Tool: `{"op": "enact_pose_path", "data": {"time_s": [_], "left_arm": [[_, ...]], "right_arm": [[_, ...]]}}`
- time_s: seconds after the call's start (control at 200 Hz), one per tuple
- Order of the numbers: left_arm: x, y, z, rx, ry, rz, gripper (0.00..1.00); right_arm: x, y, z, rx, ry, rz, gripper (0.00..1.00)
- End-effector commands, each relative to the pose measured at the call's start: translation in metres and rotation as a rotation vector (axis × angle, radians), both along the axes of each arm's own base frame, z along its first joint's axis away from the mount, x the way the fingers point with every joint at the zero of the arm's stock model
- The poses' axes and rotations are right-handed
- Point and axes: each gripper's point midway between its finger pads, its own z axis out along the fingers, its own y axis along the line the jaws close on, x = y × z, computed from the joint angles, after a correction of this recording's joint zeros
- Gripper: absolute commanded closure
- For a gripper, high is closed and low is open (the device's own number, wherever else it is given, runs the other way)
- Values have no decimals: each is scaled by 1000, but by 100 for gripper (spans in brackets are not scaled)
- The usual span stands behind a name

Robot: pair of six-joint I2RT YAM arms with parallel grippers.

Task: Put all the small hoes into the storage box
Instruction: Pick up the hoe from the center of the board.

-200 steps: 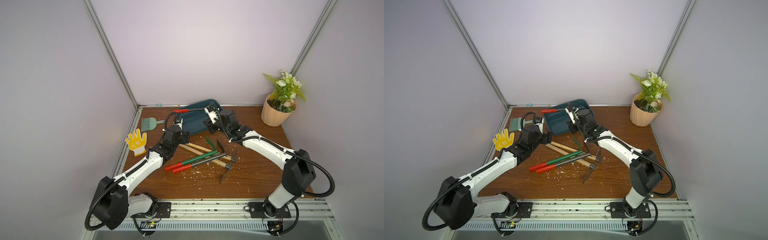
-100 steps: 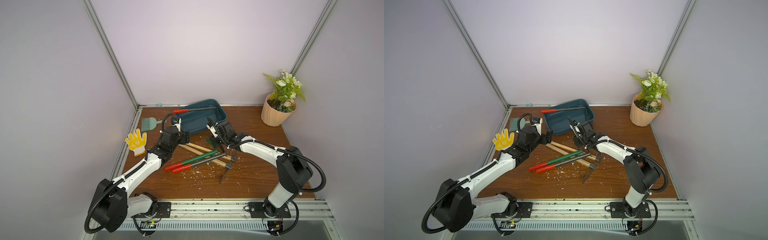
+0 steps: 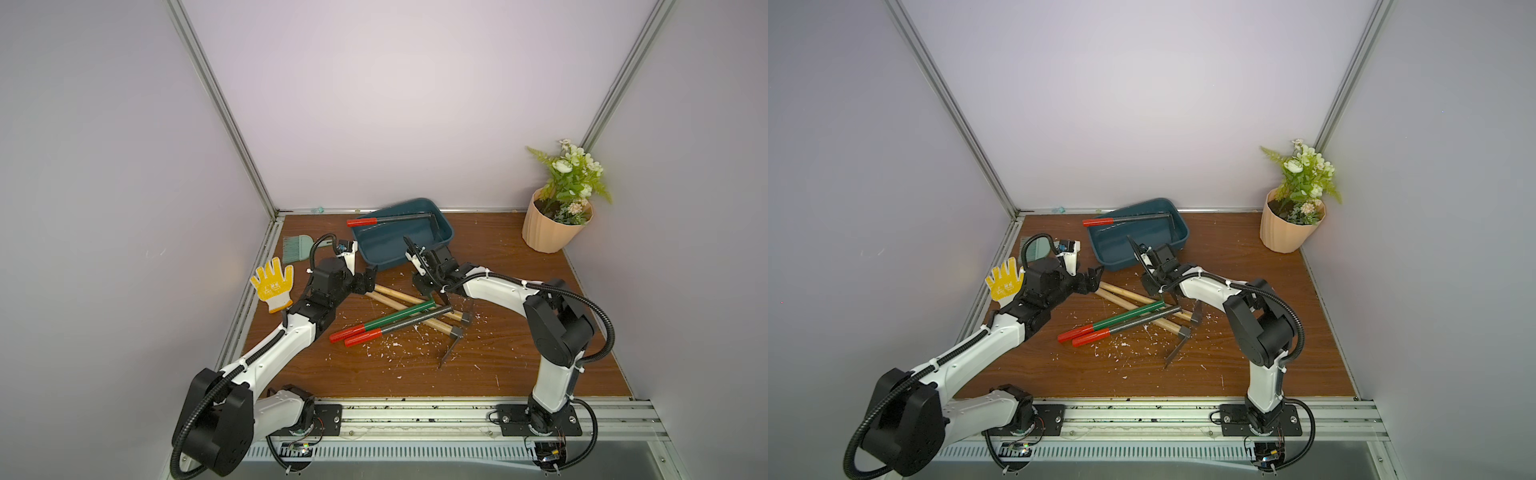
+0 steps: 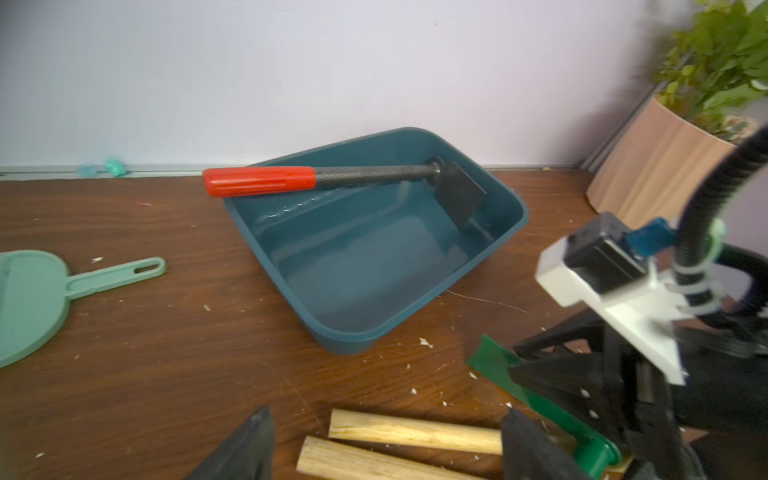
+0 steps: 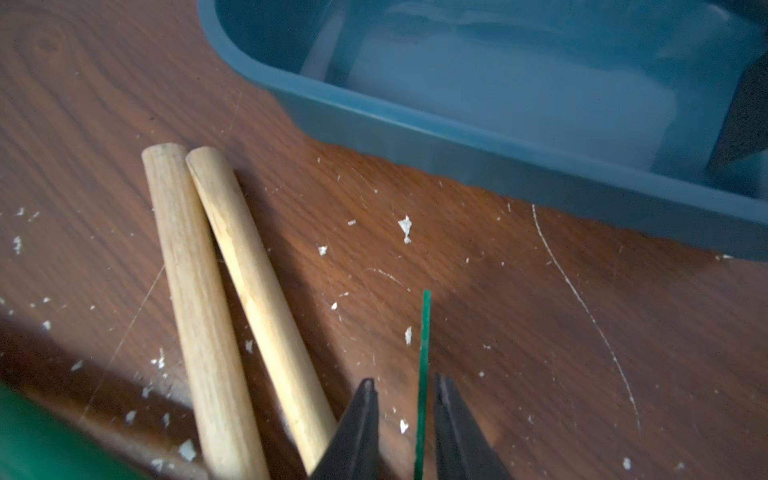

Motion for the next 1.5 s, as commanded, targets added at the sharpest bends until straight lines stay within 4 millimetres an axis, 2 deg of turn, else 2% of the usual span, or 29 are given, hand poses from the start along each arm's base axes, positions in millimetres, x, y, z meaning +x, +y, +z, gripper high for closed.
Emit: {"op": "enact_pose_path", "data": {"time_s": [0.0,0.14,0.37,0.495,0.621,0.751,0.871,0.991,1.136,1.241,1.396,1.496], "left_arm": [[2,-10,8,-26,-17,-59,14],[2,-9,8,-11,-11,-59,14],[2,-5,9,1,-15,-40,14],[2,-5,9,2,-15,-39,14],[2,-5,10,0,-17,-40,14],[3,-5,8,5,-11,-37,14],[5,-2,8,41,2,-16,15],[3,-11,13,66,-3,-45,15],[-5,-31,18,84,-4,-132,16],[-13,-46,16,109,14,-222,17],[-39,-80,26,52,-1,-461,17],[-48,-91,21,72,32,-552,19]], "right_arm": [[16,10,17,6,-60,6,73],[25,13,8,-26,-49,-2,74],[23,9,-11,-60,-11,-13,76],[19,7,-13,-52,-6,-20,77],[19,5,-11,-55,-13,-29,87],[22,6,4,-38,-36,-33,99],[24,7,28,-22,-74,-27,100],[23,5,57,-5,-123,-17,100],[22,7,110,34,-230,28,100],[24,0,152,57,-334,49,100],[26,-8,206,103,-448,125,100],[23,-9,236,120,-520,154,100]]}}
